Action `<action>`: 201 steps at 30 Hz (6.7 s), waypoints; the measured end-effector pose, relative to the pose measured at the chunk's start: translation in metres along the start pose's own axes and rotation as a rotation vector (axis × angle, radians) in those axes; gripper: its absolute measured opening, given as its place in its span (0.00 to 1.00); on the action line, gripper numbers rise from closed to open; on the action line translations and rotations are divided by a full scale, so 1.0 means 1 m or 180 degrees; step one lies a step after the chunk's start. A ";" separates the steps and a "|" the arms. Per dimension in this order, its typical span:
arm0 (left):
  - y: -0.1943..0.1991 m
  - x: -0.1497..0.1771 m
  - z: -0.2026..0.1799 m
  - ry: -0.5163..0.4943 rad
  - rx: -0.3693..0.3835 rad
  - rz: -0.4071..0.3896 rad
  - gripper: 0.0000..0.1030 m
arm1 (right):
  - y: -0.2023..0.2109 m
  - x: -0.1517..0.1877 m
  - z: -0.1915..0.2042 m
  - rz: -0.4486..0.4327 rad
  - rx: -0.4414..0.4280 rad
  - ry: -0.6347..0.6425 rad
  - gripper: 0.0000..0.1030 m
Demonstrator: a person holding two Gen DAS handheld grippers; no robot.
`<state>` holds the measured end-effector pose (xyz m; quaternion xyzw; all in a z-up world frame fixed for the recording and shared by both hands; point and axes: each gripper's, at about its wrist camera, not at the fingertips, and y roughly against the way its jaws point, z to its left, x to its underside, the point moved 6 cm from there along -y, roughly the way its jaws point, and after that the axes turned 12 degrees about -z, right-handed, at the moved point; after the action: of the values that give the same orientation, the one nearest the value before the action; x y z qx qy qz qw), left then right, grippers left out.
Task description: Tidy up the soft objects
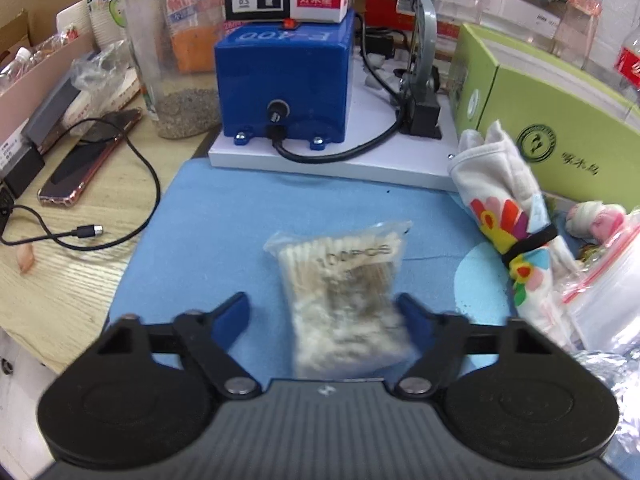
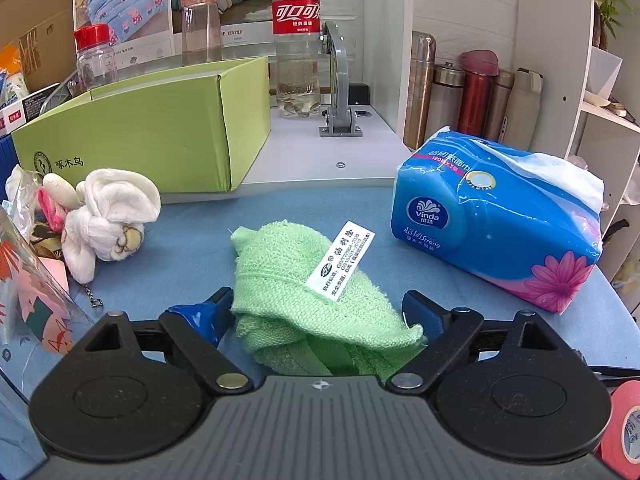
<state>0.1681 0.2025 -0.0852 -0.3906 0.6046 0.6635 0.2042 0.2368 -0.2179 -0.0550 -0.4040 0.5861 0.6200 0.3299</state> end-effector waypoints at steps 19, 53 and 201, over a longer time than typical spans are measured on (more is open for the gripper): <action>0.057 -0.122 -0.042 0.0021 0.0702 -0.0645 0.38 | 0.048 -0.132 0.052 -0.0894 -0.0900 0.0073 0.24; 0.025 -0.116 -0.063 0.0005 0.0535 -0.0539 0.77 | -0.009 -0.143 0.095 -0.0440 -0.1048 0.0006 0.54; -0.042 -0.029 -0.021 0.0231 -0.0092 0.0384 0.99 | 0.001 -0.023 -0.016 0.0266 -0.0360 -0.0753 0.64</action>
<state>0.2230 0.1955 -0.0896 -0.3801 0.6244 0.6687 0.1360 0.2482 -0.2325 -0.0336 -0.3213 0.5235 0.7086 0.3474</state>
